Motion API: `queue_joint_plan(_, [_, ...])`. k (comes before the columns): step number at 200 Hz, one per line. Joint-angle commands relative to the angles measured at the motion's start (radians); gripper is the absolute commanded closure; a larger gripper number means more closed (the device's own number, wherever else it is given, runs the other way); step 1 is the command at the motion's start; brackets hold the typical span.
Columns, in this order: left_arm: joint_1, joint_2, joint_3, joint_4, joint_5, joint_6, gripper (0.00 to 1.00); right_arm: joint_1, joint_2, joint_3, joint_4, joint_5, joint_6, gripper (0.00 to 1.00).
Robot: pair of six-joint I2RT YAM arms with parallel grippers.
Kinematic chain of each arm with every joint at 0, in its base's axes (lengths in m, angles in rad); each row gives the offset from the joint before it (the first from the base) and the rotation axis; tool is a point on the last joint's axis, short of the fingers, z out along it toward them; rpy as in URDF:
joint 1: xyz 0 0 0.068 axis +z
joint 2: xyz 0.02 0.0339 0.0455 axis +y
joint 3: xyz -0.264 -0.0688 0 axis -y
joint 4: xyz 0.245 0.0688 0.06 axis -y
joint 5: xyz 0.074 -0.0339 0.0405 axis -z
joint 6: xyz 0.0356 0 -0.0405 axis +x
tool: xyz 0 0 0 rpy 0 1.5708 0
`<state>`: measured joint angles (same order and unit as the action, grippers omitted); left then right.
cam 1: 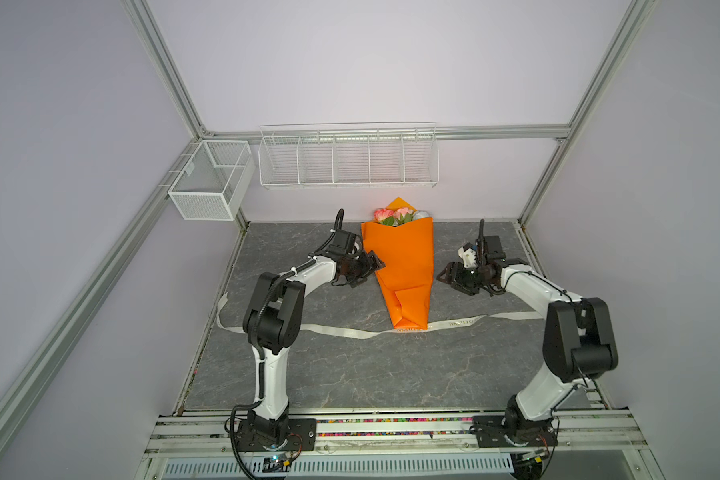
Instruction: Tie the bouquet of fake flowers
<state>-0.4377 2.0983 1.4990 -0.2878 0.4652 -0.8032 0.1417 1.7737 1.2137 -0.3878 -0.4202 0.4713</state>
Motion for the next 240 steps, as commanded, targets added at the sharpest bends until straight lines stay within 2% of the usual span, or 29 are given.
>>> queue_joint_plan(1, [0.02, 0.063, 0.076, 0.014, 0.019, -0.015, 0.14, 0.003, 0.11, 0.093, 0.082, -0.049, 0.055, 0.28])
queue_joint_plan(47, [0.059, 0.196, 0.195, 0.033, 0.079, -0.039, 0.22, -0.009, 0.323, 0.274, 0.116, -0.087, 0.101, 0.26])
queue_joint_plan(102, [0.067, 0.373, 0.386, 0.005, 0.141, -0.061, 0.22, -0.031, 0.535, 0.449, 0.144, -0.17, 0.122, 0.27])
queue_joint_plan(146, [0.061, 0.504, 0.539, -0.004, 0.197, -0.103, 0.28, -0.027, 0.652, 0.522, 0.255, -0.246, 0.186, 0.3])
queue_joint_plan(171, [0.056, 0.538, 0.566, 0.035, 0.22, -0.13, 0.32, -0.016, 0.693, 0.537, 0.335, -0.296, 0.233, 0.32])
queue_joint_plan(202, [0.048, 0.552, 0.574, 0.119, 0.257, -0.181, 0.43, -0.004, 0.721, 0.553, 0.403, -0.331, 0.28, 0.42])
queue_joint_plan(240, [0.05, 0.522, 0.6, 0.117, 0.238, -0.163, 0.7, -0.003, 0.693, 0.586, 0.447, -0.358, 0.324, 0.69])
